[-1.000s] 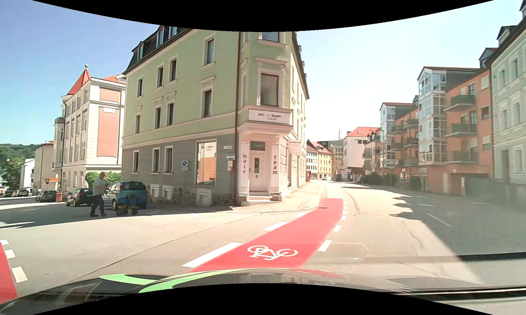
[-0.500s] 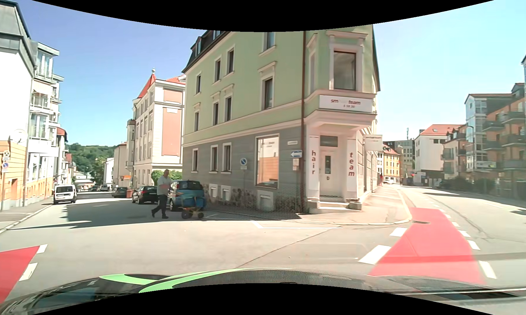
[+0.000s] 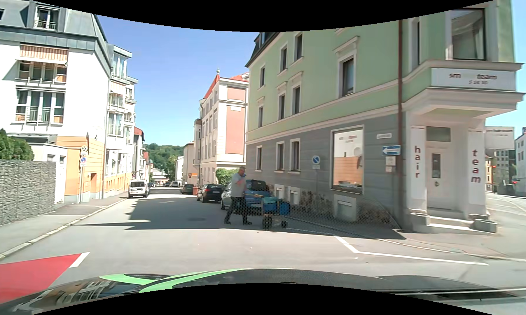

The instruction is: Follow the waypoints while adhering to traffic rules and regulations

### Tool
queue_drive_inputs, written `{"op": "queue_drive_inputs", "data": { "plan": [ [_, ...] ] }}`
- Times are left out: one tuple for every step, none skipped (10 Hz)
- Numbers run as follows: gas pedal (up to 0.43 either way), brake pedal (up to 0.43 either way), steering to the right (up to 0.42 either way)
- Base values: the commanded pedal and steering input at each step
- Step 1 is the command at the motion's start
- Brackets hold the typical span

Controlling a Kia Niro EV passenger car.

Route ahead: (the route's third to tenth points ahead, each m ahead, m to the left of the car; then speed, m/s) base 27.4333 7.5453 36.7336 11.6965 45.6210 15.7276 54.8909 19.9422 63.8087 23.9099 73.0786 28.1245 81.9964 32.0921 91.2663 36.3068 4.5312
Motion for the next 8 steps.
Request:
{"op": "queue_drive_inputs", "data": {
  "plan": [
    [0.138,0.0,-0.449],
    [0.138,0.0,-0.438],
    [0.138,0.0,-0.414],
    [0.177,0.0,-0.378],
    [0.177,0.0,-0.331],
    [0.177,0.0,-0.271],
    [0.177,0.0,-0.213],
    [0.189,0.0,-0.178]
  ]
}}
